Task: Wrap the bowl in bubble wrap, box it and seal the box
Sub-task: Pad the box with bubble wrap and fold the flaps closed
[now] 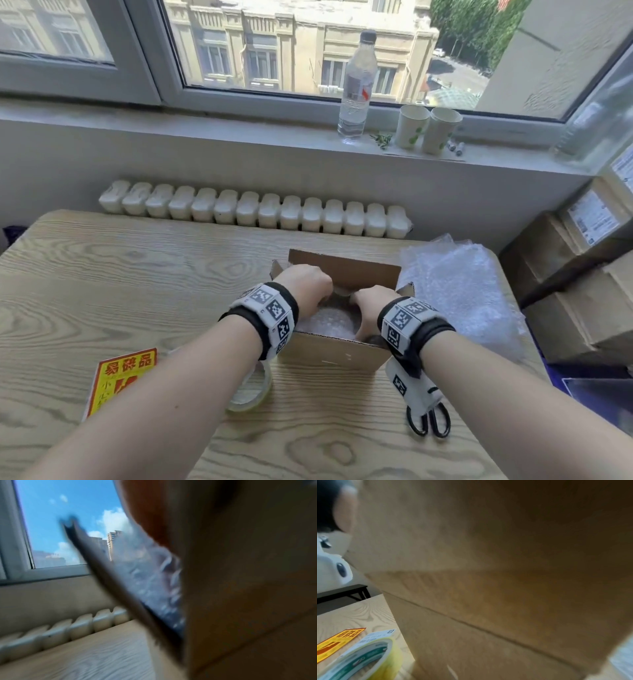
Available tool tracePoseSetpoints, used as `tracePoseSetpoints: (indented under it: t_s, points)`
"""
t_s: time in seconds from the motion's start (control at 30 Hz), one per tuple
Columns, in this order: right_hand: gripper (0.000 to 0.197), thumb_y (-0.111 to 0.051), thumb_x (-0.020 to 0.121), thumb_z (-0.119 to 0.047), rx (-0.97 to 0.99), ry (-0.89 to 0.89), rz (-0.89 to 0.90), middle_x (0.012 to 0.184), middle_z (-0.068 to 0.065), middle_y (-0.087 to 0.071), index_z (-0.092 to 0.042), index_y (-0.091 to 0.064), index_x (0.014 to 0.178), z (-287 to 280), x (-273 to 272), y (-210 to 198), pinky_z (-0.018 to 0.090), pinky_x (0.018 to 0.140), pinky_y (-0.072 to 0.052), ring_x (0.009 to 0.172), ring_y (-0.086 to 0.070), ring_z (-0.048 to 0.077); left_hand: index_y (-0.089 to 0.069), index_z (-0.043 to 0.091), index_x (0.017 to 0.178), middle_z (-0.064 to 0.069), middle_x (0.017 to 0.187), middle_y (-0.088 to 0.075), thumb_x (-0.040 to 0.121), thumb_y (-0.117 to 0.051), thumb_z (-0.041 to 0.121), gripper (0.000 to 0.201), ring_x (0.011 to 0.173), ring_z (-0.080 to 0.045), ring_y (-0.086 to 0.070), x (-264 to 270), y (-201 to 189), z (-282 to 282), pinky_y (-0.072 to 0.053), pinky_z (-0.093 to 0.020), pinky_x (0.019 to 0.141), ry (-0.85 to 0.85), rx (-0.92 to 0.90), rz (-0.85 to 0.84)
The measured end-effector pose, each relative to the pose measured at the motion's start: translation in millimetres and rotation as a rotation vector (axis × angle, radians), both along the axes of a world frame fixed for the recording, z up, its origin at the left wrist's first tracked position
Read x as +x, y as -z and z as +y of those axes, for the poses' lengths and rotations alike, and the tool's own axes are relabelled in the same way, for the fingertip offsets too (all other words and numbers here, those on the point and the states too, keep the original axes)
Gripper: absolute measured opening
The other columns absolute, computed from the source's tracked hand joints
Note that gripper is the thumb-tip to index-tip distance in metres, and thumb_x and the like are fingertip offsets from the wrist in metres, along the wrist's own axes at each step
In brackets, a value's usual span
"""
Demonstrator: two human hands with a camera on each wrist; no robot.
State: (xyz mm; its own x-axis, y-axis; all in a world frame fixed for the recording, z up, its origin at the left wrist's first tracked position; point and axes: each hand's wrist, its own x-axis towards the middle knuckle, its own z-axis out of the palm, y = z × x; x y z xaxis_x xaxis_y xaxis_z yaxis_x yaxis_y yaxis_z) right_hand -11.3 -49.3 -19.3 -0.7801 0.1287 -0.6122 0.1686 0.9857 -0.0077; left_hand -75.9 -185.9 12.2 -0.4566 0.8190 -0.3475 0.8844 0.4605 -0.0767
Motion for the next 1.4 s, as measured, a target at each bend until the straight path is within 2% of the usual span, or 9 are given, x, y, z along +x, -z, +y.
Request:
tracePoseSetpoints:
  t_s: [0.27,0.47,0.57,0.67,0.8,0.97,1.17,1.27,1.4]
  points:
    - [0.054,-0.076,0.073,-0.035,0.013,-0.014,0.049,0.111,0.010,-0.064,-0.015,-0.057,0.119,0.6,10.2,21.8,0.040,0.084,-0.055,0.101,-0.063,0.029,-0.057,0.012,0.115,-0.006,0.117,-0.061,0.074,-0.073,0.039,0.051,0.109,-0.024,-0.059,-7.3,44.4,-10.1,-0.051,-0.035,0.087,-0.059,-0.085,-0.112]
    - [0.042,-0.066,0.084,-0.030,0.089,-0.086,0.073,0.117,0.008,-0.062,-0.014,-0.054,0.121,1.3,10.7,37.4,0.033,0.075,-0.045,0.107,-0.061,0.029,-0.053,0.010,0.124,-0.007,0.122,-0.059,0.077,-0.070,0.041,0.058,0.113,-0.026,-0.057,-9.5,57.4,-12.9,-0.043,-0.035,0.093,-0.016,-0.040,-0.057]
    - [0.042,-0.060,0.089,-0.025,0.104,-0.107,0.076,0.119,0.008,-0.062,-0.013,-0.050,0.127,0.5,9.8,42.1,0.032,0.072,-0.041,0.107,-0.061,0.030,-0.063,0.008,0.110,-0.008,0.106,-0.067,0.067,-0.076,0.039,0.054,0.099,-0.027,-0.064,-6.9,55.2,-12.2,-0.046,-0.032,0.086,0.010,-0.001,-0.055]
    - [0.043,-0.056,0.092,-0.026,0.079,-0.096,0.063,0.117,0.008,-0.063,-0.011,-0.045,0.131,-1.4,10.3,48.8,0.031,0.068,-0.042,0.104,-0.062,0.029,-0.071,0.015,0.075,-0.001,0.066,-0.068,0.030,-0.085,0.046,0.056,0.061,-0.022,-0.066,-9.0,65.4,-20.3,-0.051,-0.026,0.059,0.014,0.103,-0.033]
    - [0.050,-0.058,0.090,-0.034,0.025,-0.070,0.055,0.115,0.007,-0.064,-0.011,-0.042,0.131,-0.5,10.8,53.5,0.031,0.067,-0.044,0.102,-0.063,0.028,-0.058,0.018,0.123,-0.002,0.113,-0.062,0.063,-0.077,0.040,0.067,0.108,-0.023,-0.057,-6.6,63.6,-21.4,-0.042,-0.032,0.093,-0.026,0.181,-0.091]
    - [0.055,-0.064,0.080,-0.046,-0.068,-0.063,0.053,0.110,0.006,-0.065,-0.013,-0.049,0.122,2.5,6.9,46.5,0.035,0.074,-0.053,0.097,-0.064,0.028,-0.071,0.015,0.091,-0.003,0.087,-0.061,0.044,-0.089,0.035,0.053,0.076,-0.021,-0.059,-9.5,55.8,-35.7,-0.054,-0.027,0.066,-0.013,0.424,-0.020]
    - [0.075,-0.067,0.075,-0.050,-0.232,-0.090,0.222,0.125,0.008,-0.055,-0.028,-0.038,0.140,3.7,17.2,28.5,0.036,0.090,-0.049,0.113,-0.055,0.029,-0.068,0.013,0.104,-0.003,0.097,-0.061,0.054,-0.079,0.038,0.057,0.088,-0.018,-0.045,-7.4,59.0,-40.9,-0.049,-0.032,0.075,-0.024,0.523,0.075]
    - [0.059,-0.063,0.078,-0.045,-0.258,-0.033,0.254,0.123,0.004,-0.055,-0.030,-0.048,0.133,2.6,18.9,16.7,0.034,0.093,-0.047,0.113,-0.055,0.025,-0.066,0.011,0.107,-0.005,0.097,-0.060,0.062,-0.076,0.031,0.050,0.086,-0.021,-0.054,-2.7,49.4,-38.8,-0.054,-0.031,0.069,-0.061,0.466,-0.014]
    - [0.044,-0.055,0.081,-0.041,-0.250,0.060,0.280,0.114,-0.004,-0.063,-0.031,-0.058,0.124,8.3,17.1,-0.5,0.031,0.087,-0.050,0.107,-0.058,0.018,-0.057,0.016,0.123,-0.003,0.115,-0.052,0.087,-0.054,0.022,0.036,0.108,-0.019,-0.051,-1.5,39.6,-38.9,-0.044,-0.030,0.089,-0.192,0.383,-0.143]
